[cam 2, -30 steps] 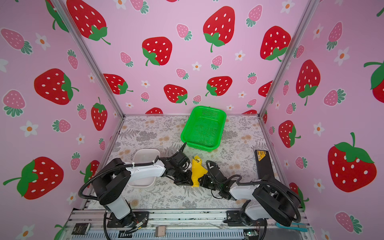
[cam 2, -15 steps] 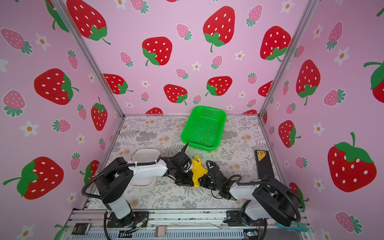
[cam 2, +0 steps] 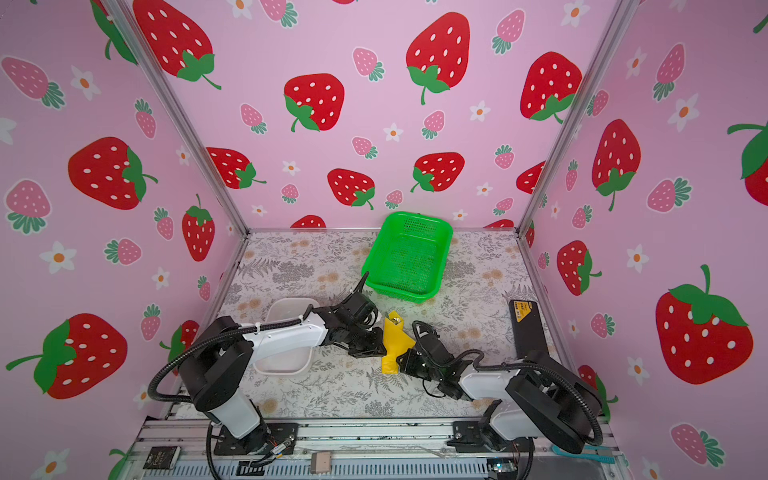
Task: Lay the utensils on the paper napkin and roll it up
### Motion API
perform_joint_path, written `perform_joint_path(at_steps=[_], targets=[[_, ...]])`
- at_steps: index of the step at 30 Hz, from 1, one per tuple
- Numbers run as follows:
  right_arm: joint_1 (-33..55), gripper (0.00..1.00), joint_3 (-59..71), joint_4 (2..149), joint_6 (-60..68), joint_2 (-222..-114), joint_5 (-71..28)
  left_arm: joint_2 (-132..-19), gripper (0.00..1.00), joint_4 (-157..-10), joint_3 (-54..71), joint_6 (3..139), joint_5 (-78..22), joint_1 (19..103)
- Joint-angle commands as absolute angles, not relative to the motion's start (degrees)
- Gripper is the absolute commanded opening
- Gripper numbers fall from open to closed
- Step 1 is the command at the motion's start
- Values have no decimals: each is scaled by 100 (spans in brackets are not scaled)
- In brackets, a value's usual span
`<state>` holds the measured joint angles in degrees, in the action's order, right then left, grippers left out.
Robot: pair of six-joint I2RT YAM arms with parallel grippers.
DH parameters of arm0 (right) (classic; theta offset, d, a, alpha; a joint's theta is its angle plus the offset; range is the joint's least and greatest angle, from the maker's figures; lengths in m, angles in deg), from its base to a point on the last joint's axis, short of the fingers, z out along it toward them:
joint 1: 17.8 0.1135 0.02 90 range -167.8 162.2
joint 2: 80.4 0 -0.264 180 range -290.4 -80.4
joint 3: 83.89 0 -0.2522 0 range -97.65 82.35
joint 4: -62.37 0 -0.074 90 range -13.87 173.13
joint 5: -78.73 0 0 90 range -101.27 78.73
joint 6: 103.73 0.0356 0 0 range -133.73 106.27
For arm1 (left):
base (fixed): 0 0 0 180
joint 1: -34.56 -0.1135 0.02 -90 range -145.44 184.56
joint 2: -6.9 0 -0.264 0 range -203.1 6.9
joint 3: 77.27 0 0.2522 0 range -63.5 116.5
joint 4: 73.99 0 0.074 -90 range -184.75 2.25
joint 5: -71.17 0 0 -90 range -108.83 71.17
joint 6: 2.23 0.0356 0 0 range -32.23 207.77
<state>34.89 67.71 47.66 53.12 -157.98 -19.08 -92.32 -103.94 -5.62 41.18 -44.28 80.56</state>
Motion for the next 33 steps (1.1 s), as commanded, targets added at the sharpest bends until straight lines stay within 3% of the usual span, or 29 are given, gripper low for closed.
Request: perform_joint_path(at_steps=[1,12,18,24,33], targets=[[3439,8,6810,5055,5386,-15718,-1804,-9427,10,-10250,-161,4103,-4373,8054],[3417,11,6845,5028,5420,-15624,-1772,-10095,9,-10138,-45,4083,-4622,8098],[3315,23,6914,4973,5573,-15402,-1685,-10222,7,-10068,-72,4018,-4672,8124],[2996,46,7057,4725,5694,-15301,-1737,-10218,7,-10032,-75,4006,-4686,8132],[2843,44,6779,3965,5509,-16306,-2307,-10184,7,-9989,-65,4004,-4695,8147]])
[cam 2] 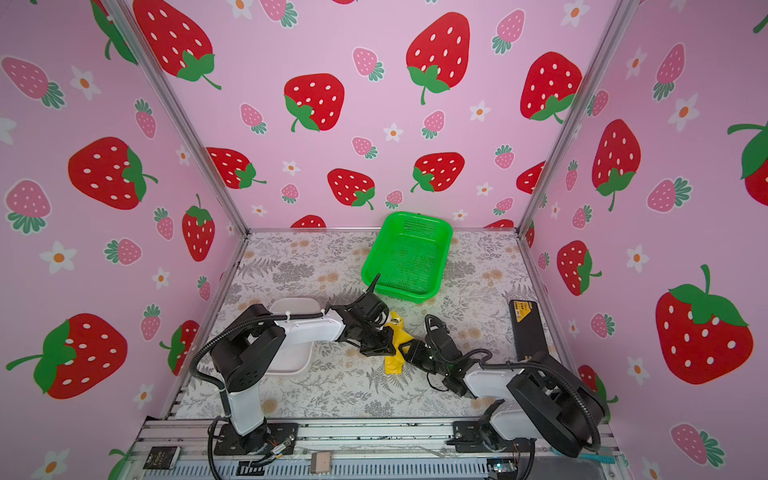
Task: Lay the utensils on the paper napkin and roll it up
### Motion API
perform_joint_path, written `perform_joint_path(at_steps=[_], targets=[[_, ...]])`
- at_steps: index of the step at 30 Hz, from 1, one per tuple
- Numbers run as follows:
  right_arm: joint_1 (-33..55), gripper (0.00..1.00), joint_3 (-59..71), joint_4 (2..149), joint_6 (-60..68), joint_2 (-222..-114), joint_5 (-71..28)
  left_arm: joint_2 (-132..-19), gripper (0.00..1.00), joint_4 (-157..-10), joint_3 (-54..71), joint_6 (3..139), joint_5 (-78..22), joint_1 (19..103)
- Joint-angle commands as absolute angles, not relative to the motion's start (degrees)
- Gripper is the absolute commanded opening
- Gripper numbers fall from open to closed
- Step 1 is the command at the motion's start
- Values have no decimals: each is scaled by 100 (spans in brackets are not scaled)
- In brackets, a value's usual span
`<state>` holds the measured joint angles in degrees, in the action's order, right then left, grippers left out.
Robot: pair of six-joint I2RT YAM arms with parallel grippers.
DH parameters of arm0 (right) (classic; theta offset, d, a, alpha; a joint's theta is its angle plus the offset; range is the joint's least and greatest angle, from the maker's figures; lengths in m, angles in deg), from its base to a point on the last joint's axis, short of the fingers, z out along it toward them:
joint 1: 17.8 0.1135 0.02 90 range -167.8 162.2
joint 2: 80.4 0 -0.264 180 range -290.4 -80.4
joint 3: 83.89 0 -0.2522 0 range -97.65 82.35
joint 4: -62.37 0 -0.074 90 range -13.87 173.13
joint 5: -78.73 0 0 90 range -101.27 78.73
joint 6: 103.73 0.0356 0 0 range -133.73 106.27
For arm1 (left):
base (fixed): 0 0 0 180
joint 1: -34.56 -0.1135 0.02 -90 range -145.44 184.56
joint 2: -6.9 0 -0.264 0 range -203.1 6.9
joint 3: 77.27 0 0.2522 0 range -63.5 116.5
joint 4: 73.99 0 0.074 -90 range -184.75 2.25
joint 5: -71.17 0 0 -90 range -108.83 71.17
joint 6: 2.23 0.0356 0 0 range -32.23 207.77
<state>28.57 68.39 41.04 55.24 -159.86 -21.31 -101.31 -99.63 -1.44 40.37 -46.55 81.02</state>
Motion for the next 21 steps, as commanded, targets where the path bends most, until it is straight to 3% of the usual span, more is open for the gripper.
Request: perform_joint_path(at_steps=[1,9,21], targets=[[2844,42,6767,3884,5509,-16408,-2306,-10174,7,-9991,-64,4004,-4690,8145],[2783,14,6850,3806,5476,-16524,-2219,-9755,8,-9913,-103,3846,-4782,8111],[2707,8,6925,3834,5456,-16439,-2250,-9647,11,-10035,-255,3978,-4615,7877]])
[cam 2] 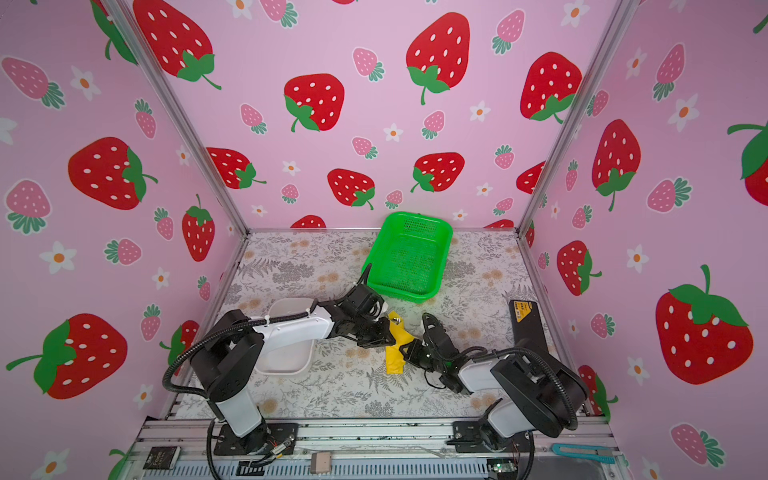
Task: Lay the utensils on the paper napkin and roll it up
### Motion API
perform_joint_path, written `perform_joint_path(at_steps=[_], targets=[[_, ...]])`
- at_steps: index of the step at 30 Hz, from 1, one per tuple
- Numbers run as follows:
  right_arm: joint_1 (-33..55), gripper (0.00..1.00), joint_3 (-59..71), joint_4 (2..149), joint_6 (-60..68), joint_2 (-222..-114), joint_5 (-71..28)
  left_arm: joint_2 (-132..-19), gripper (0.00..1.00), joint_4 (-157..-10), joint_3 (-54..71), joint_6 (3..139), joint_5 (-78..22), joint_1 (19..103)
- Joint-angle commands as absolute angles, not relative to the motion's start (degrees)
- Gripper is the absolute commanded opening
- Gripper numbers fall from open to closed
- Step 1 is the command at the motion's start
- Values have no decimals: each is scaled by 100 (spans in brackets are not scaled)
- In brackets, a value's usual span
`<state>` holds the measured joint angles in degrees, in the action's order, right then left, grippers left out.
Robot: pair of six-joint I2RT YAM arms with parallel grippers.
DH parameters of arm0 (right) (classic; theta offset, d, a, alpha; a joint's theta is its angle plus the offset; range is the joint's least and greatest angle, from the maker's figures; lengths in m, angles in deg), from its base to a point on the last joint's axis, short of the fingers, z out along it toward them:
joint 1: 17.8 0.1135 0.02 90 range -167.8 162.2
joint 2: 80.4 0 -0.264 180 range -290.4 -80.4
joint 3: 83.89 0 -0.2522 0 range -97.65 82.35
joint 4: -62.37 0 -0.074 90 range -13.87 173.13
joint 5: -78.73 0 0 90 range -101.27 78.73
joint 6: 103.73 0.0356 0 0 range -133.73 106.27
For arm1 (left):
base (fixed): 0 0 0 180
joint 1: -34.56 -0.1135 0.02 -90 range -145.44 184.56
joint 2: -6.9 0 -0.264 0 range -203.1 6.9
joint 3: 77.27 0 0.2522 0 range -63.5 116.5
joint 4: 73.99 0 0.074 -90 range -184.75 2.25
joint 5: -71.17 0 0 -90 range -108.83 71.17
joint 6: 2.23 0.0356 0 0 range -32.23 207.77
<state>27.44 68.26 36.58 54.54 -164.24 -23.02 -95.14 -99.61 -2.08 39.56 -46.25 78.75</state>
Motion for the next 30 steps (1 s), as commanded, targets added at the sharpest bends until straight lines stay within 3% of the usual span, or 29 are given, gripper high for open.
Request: perform_joint_path(at_steps=[1,14,30], targets=[[2709,8,6916,3833,5456,-16459,-2259,-9700,11,-10012,-251,3978,-4637,7877],[2702,11,6908,3851,5469,-16447,-2286,-10089,10,-9935,-211,4011,-4725,7877],[2674,35,6679,3818,5139,-16733,-2581,-10270,9,-9971,-141,4043,-4814,7883]])
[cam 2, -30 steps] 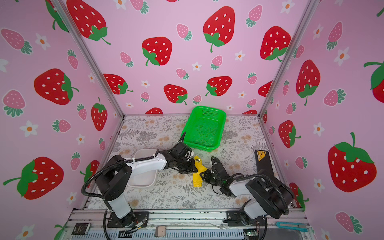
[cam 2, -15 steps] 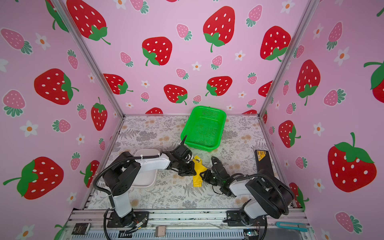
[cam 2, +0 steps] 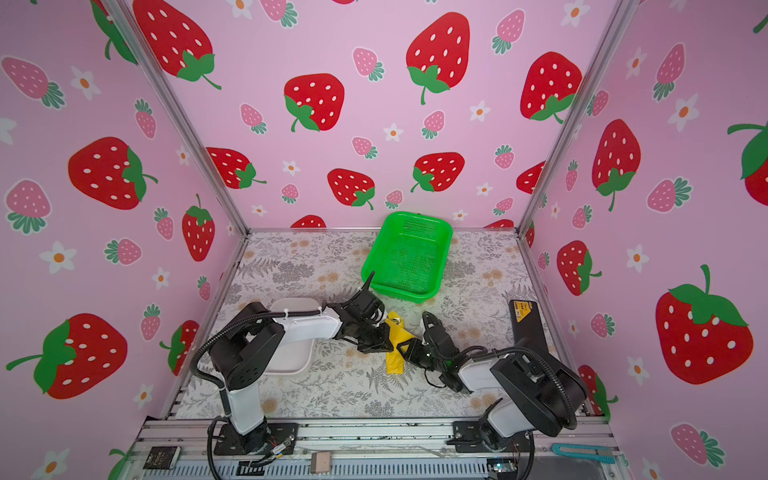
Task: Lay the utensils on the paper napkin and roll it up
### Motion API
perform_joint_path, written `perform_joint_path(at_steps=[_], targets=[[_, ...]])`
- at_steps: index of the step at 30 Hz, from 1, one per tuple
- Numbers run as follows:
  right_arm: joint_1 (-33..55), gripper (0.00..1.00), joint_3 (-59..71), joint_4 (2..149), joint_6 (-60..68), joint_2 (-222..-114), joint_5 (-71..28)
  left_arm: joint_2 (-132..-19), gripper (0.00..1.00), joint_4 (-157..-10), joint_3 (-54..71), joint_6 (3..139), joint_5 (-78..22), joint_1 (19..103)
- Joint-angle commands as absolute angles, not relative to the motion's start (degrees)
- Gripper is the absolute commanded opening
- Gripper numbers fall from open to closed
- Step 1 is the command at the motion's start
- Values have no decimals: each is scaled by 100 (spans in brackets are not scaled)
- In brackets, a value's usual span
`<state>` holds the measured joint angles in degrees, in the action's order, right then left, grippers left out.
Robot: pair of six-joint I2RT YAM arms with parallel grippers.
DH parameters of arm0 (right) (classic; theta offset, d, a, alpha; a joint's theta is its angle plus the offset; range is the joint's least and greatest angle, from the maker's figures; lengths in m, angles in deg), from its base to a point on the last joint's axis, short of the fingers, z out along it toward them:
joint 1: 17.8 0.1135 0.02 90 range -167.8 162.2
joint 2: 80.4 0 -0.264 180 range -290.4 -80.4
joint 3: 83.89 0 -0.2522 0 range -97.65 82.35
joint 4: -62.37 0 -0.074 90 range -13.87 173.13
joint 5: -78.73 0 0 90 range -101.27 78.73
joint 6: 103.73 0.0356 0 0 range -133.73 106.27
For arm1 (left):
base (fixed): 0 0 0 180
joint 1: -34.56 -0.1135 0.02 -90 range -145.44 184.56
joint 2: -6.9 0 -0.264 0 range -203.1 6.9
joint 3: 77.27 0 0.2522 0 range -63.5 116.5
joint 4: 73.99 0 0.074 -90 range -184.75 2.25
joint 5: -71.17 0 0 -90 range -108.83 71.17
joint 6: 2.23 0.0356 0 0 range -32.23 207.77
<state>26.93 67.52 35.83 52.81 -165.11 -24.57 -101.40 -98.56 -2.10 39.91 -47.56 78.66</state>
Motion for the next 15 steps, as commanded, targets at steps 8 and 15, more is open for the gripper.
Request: perform_joint_path(at_steps=[8,15], targets=[[2675,36,6486,3564,5038,-17164,-2849,-10244,9,-10016,-124,4066,-4776,7879],[2676,25,6599,3173,5157,-17305,-2875,-10140,9,-10018,-151,4049,-4716,7882]])
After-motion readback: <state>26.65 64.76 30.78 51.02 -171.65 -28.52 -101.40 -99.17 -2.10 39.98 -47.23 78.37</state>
